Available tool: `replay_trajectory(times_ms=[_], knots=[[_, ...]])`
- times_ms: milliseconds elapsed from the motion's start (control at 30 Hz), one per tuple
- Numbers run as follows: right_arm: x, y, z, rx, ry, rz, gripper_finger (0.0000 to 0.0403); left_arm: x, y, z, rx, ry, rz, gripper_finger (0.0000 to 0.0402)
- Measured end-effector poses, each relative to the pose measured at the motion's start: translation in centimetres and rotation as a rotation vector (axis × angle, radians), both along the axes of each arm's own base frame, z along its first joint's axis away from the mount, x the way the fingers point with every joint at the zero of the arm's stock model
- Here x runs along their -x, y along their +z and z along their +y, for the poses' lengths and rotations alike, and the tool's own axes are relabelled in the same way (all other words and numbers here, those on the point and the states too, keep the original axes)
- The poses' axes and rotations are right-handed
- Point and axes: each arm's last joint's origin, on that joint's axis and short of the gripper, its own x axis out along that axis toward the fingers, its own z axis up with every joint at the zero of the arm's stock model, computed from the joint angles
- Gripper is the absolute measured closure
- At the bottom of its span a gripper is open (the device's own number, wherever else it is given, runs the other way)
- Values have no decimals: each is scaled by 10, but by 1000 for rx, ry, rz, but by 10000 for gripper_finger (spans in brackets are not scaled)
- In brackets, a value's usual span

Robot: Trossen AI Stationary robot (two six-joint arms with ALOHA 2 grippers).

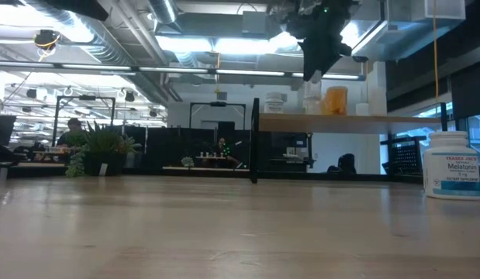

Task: Pick and place medicine bottles onto shelf by color
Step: Put the green transparent pill bottle on the shelf aligned with the other green transparent pill bottle

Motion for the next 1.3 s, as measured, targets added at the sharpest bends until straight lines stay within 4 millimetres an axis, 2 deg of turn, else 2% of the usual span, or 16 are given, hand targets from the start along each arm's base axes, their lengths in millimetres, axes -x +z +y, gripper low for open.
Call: replay_trajectory(times_ms=[1300], knots=[[3, 1, -8, 162, -50, 66, 250, 0, 0, 0, 0, 0, 1, 118]])
